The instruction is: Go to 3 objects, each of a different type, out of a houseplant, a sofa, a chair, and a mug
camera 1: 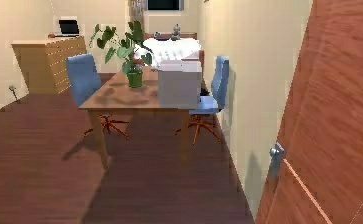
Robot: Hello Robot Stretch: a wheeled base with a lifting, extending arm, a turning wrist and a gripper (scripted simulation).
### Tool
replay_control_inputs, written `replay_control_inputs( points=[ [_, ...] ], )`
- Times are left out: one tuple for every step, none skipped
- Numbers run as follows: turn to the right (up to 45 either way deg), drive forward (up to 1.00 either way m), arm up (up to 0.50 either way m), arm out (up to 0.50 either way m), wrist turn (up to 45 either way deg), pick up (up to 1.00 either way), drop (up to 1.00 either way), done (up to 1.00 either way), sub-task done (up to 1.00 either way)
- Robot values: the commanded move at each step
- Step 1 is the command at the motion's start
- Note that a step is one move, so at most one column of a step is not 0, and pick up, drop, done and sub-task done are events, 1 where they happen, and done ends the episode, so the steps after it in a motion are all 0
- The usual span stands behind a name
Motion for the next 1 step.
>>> replay_control_inputs(
  points=[
    [-45.0,0.00,0.00,0.00,0.0,0.00,0.00,0.00,0.00]
  ],
)
